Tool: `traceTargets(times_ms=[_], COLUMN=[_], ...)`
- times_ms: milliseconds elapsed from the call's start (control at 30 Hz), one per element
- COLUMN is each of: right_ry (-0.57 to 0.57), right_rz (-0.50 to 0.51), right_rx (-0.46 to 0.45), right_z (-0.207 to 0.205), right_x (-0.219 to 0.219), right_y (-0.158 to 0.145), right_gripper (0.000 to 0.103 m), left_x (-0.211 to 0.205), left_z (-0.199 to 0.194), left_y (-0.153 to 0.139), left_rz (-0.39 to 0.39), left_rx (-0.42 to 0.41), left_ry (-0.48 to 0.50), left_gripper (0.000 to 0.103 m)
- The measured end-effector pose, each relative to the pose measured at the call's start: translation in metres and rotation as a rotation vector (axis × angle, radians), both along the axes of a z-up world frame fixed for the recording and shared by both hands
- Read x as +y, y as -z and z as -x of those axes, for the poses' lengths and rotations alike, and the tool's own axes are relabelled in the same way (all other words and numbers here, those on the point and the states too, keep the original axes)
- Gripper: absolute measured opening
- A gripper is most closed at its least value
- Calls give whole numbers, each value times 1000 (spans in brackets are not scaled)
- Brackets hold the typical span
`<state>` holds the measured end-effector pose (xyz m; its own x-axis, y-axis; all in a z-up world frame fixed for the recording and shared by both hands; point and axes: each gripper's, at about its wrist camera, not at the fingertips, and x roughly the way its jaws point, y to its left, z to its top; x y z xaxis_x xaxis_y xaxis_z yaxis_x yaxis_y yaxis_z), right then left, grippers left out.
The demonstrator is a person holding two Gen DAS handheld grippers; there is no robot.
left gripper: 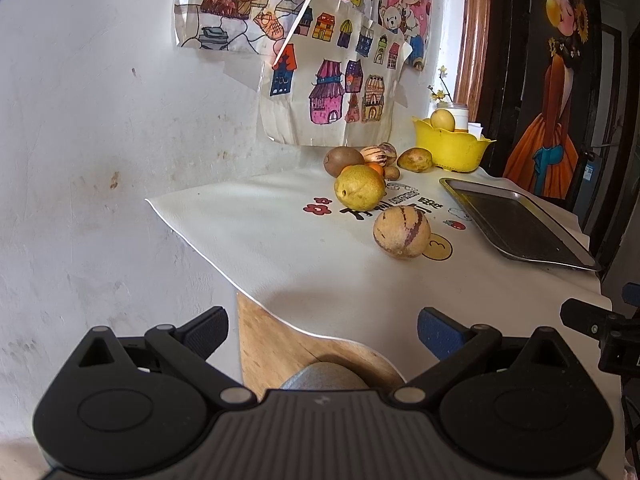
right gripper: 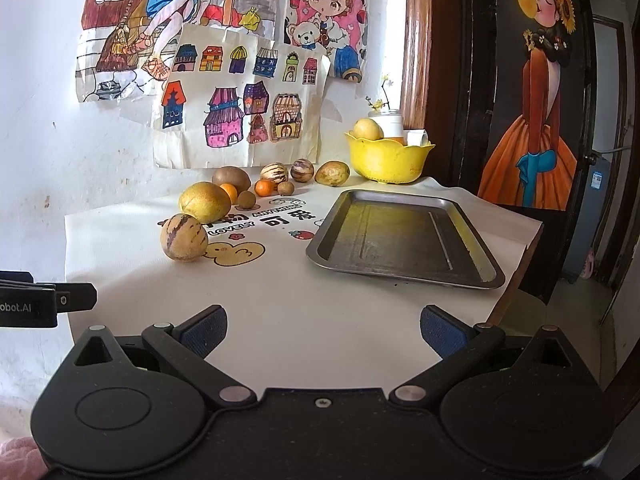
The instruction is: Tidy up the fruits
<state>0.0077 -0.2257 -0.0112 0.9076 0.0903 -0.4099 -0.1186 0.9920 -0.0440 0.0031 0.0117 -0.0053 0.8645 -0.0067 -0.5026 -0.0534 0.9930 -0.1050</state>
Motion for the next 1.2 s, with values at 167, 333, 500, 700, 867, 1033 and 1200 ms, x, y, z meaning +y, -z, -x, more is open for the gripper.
traceTargets(times_ms=[167,333,500,700,867,1033,1200], right_ry=[-23,-56,-118,-275,-468,-605,-659], right_rz=[19,1,8,94,263,310,246], right_rx=[8,50,79,96,71,55,125], right_z=[-5,-22,-31,-48,-72,-98,-125], right_x=[-4,-5,-8,13,40,63,78], right_y=[1,2,0,-14,-33,-45,-39], right_gripper=[103,103,103,103,103,103,103], left_x=[4,11,19,33,37,40,44], left_z=[-7,-21,-39,-73,-113,-153,-194], left_y=[-4,-11,-18,-33,-47,-56,-51], left_rz=[3,-34,-46,3,-8,22,84], left_rx=[4,18,24,38,50,71,142], left_ry=[9,20,53,98,132,175,205], left_gripper=[103,103,103,103,103,103,103])
